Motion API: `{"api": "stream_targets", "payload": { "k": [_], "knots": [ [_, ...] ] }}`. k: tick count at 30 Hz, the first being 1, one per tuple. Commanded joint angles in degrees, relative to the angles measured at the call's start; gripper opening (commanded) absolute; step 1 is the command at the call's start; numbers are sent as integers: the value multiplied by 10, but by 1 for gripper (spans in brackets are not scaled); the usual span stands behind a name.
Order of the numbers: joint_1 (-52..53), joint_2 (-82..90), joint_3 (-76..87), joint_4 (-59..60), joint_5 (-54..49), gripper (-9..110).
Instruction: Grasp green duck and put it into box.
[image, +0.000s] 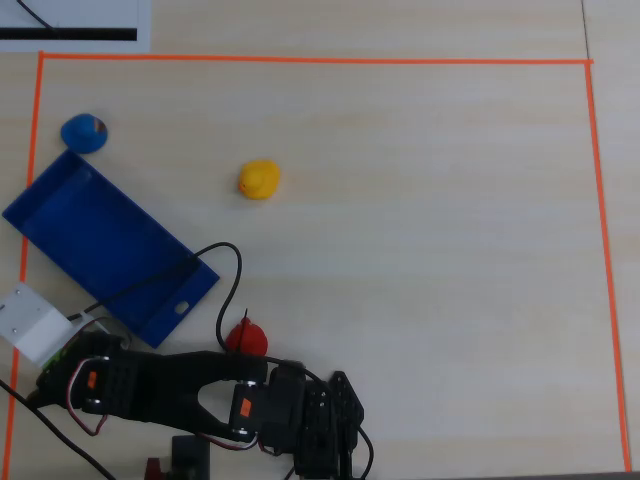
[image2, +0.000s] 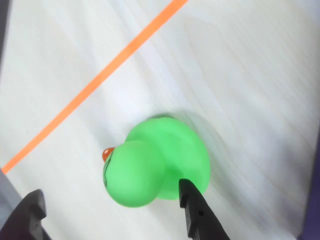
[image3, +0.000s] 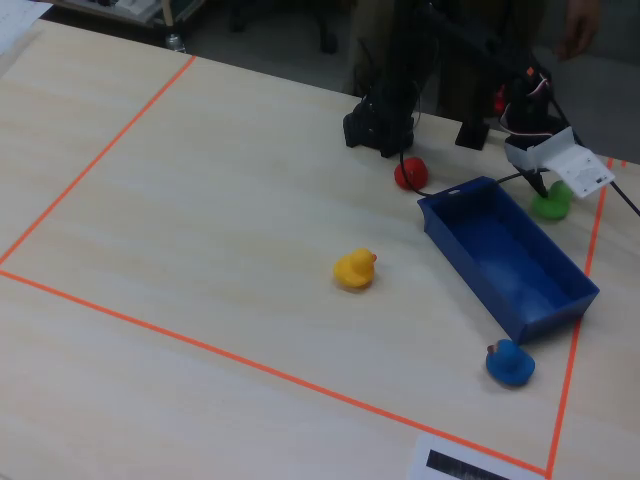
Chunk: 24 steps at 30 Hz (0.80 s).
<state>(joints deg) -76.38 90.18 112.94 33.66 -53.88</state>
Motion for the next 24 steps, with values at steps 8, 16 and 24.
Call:
{"api": "stream_targets", "payload": {
  "k": [8,16,24],
  "knots": [
    [7,-13,-13,-60,15,19],
    [5,-16,12,-83,-1,0],
    [-3,-19,-2,-55,-13,0]
  ]
}}
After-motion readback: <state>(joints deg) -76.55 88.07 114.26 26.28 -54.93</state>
